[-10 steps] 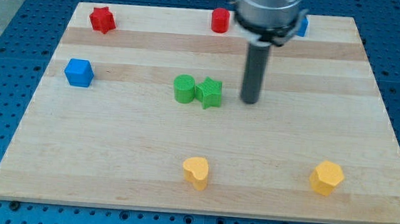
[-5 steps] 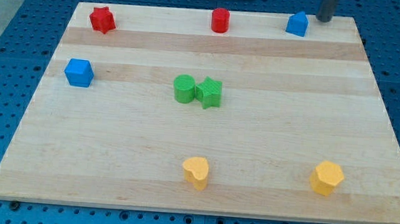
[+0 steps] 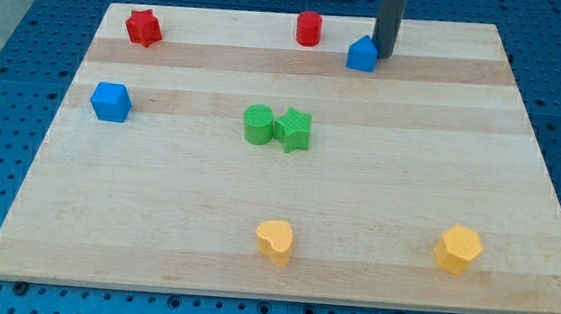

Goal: Move the blue triangle towards the center

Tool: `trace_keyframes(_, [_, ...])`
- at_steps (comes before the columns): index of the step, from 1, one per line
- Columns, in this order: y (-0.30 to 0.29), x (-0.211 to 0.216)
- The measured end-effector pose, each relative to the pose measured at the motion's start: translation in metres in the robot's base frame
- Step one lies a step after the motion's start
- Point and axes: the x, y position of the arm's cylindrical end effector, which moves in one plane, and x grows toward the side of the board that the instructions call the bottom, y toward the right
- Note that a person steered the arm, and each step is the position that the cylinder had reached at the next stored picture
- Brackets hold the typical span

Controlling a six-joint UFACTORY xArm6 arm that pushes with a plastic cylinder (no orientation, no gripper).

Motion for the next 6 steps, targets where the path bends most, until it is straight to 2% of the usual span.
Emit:
trace_keyframes(3, [-0.017, -0.012])
trace_keyframes(4, [-0.053, -0.02])
trace_keyframes(6, [-0.085, -0.001])
